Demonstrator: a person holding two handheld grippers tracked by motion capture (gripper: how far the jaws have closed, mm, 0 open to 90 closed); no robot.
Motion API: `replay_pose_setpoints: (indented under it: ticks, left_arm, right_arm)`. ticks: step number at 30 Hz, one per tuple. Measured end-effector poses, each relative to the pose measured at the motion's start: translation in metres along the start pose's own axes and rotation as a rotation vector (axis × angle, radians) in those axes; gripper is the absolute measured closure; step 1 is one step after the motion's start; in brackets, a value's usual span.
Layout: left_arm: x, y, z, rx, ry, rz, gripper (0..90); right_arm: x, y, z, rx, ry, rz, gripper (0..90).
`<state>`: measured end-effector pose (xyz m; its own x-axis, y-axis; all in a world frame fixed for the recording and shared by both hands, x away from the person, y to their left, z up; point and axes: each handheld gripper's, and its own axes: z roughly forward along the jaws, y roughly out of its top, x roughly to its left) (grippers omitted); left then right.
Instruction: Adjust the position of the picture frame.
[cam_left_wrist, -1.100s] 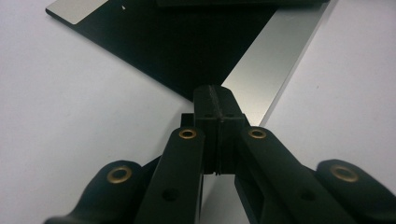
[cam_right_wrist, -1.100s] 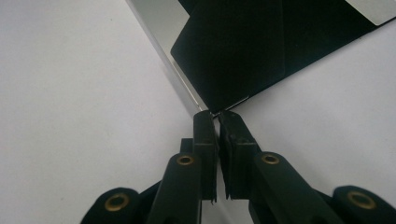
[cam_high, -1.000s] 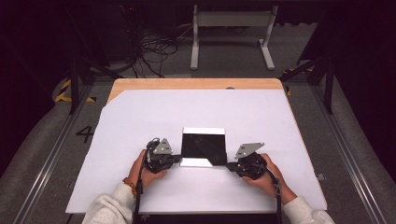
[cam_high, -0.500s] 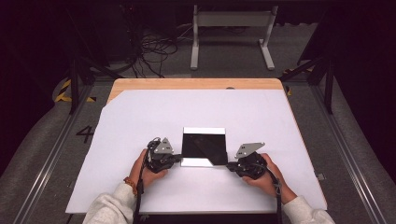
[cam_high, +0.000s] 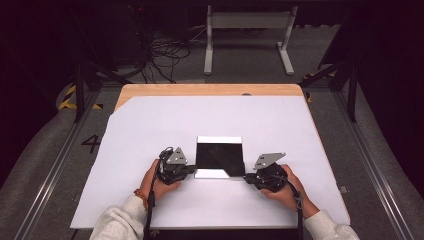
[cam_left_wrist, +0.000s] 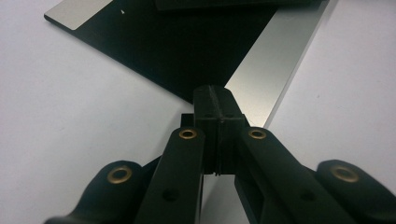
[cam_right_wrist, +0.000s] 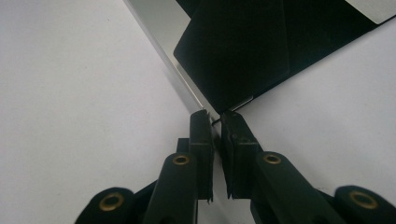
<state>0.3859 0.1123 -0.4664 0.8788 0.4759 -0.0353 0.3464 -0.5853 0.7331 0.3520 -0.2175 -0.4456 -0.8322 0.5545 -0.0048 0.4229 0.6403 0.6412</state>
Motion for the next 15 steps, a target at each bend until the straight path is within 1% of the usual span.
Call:
replay_pose_setpoints:
  ticks: [8,15]
  left_arm:
    - [-0.0003,0.0009,0.001,0.0,-0.003,0.004,90.0]
    - [0.0003,0.0011,0.0014,-0.001,-0.012,0.003,90.0]
  right_arm:
    - [-0.0012,-0.0007,-0.0007,0.001,-0.001,-0.001,82.9]
    - [-0.003,-0.0008,-0.0006,0.001,0.007,0.009,82.9]
